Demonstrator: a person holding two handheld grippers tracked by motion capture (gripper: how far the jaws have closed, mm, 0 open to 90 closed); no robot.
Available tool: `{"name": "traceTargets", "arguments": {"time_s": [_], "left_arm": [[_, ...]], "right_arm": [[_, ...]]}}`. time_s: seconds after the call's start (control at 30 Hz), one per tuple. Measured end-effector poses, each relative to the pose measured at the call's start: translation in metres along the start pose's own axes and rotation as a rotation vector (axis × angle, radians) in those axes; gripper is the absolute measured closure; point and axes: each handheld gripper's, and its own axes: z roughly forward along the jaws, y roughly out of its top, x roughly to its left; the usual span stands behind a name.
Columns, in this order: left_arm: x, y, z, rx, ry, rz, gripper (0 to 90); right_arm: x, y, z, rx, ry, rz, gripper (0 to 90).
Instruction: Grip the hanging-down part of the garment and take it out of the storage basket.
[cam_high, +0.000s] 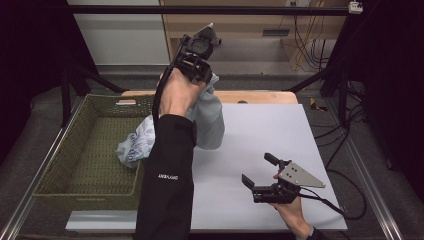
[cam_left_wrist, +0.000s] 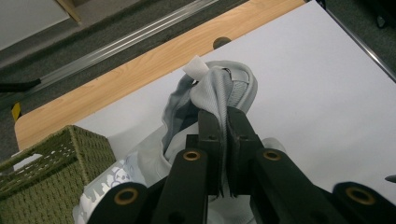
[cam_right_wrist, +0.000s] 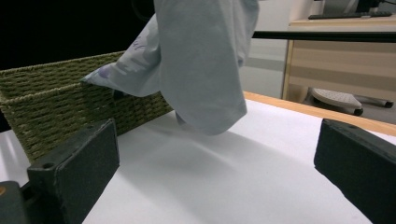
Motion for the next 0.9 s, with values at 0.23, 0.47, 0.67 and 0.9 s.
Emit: {"name": "traceTargets", "arguments": {"time_s": [0.23, 0.47, 0.67, 0.9], "left_arm": [[0.002, -0.001, -0.003, 0.0, 0.003, 0.001, 85.4], [0.001, 0.0, -0.005, 0.003, 0.007, 0.007, 85.4], [0.0, 0.0, -0.005, 0.003, 0.009, 0.007, 85.4], [0.0, 0.001, -0.006, 0.005, 0.012, 0.011, 85.4]], "right_arm": [[0.007, 0.008, 0.011, -0.017, 0.018, -0.004, 0.6], [0.012, 0.012, 0.022, -0.023, 0.036, 0.004, 0.6], [0.014, 0.012, 0.029, -0.022, 0.044, -0.004, 0.7], [0.019, 0.011, 0.042, -0.024, 0.058, 0.005, 0.9]]}}
